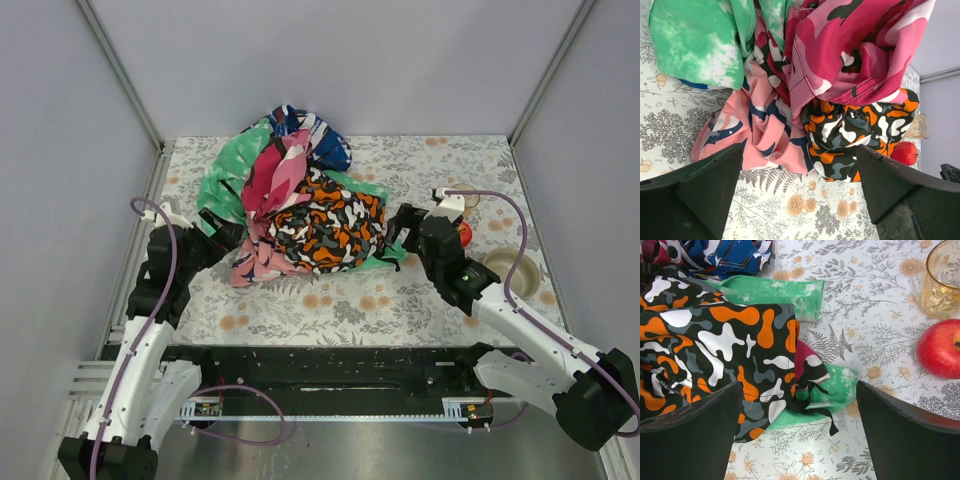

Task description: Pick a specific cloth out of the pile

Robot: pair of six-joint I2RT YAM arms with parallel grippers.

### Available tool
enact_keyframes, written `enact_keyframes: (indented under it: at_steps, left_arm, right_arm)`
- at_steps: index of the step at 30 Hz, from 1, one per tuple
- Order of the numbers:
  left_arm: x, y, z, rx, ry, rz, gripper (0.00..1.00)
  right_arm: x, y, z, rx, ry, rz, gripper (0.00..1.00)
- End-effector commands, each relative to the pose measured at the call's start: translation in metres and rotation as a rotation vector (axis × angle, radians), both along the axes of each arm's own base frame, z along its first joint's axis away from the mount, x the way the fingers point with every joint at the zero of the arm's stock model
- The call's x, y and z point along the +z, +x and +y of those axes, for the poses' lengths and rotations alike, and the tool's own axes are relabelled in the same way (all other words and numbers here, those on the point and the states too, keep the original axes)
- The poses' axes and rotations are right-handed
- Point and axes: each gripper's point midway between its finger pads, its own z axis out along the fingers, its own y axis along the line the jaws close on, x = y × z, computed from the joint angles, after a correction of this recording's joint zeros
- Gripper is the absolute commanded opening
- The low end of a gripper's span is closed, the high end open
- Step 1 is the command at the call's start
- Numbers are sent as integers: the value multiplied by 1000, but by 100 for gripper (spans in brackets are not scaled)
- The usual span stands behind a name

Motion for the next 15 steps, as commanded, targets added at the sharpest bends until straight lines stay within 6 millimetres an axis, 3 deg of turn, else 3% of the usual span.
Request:
enact_keyframes:
  at_steps: [1, 6, 10, 15]
  left_arm:
    - [13, 10, -9, -39, -6, -53, 99]
    - [32, 16, -26, -71, 42, -98, 99]
    - [60, 34, -41, -44, 185, -111, 99]
    - [96, 65, -101, -149, 332, -125, 99]
  right_arm:
    - [19, 4, -2, -14, 18, -68, 99]
    - [21, 0, 6, 45, 22, -72, 99]
    - [21, -3, -5, 12, -12, -70, 99]
    - [18, -9, -39, -152, -71, -40, 99]
